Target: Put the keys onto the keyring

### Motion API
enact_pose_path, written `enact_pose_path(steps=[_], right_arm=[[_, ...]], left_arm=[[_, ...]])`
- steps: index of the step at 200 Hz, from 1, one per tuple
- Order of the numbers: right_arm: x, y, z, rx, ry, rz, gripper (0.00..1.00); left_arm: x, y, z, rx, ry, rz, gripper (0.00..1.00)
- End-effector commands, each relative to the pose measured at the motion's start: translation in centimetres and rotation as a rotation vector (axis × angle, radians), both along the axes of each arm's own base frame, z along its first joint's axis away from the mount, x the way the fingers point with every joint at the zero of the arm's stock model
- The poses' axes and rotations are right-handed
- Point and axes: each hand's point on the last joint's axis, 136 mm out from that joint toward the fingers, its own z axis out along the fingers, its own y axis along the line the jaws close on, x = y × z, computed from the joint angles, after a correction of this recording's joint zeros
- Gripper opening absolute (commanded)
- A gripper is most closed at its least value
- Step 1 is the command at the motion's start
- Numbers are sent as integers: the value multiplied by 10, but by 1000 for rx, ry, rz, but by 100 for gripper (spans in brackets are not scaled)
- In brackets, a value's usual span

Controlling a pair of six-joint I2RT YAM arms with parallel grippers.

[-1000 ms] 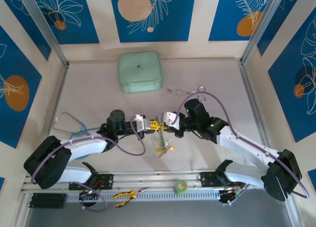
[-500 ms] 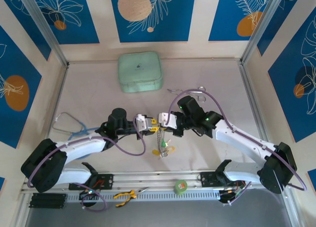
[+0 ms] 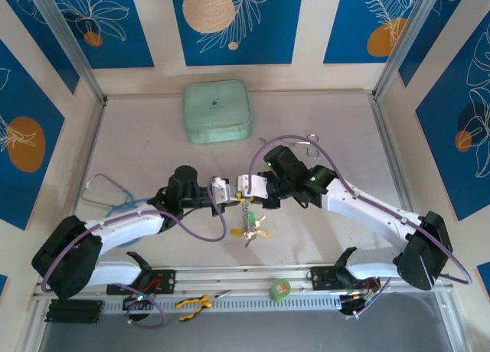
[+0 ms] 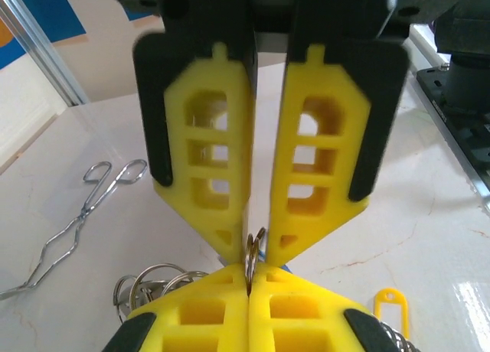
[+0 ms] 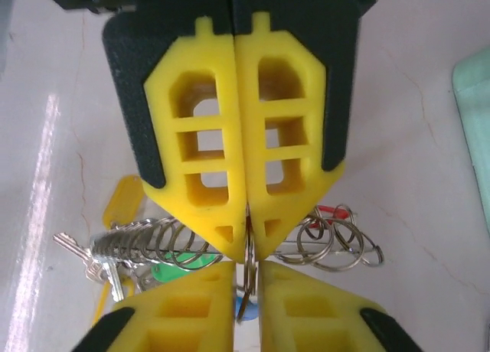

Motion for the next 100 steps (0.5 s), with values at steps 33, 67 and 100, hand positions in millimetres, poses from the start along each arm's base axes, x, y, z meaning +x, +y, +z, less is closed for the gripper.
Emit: enact_pose_path(steps=[33, 67, 100], right_arm=[[-17, -2, 23, 343, 82, 41, 31], [-15, -3, 9, 357, 99, 19, 32], [-12, -2, 7, 367, 94, 11, 32]], left_arm=[[-12, -2, 18, -124, -17, -43, 0], [-15, -4, 22, -177, 13, -61, 0], [-16, -6, 22, -201, 28, -77, 0]])
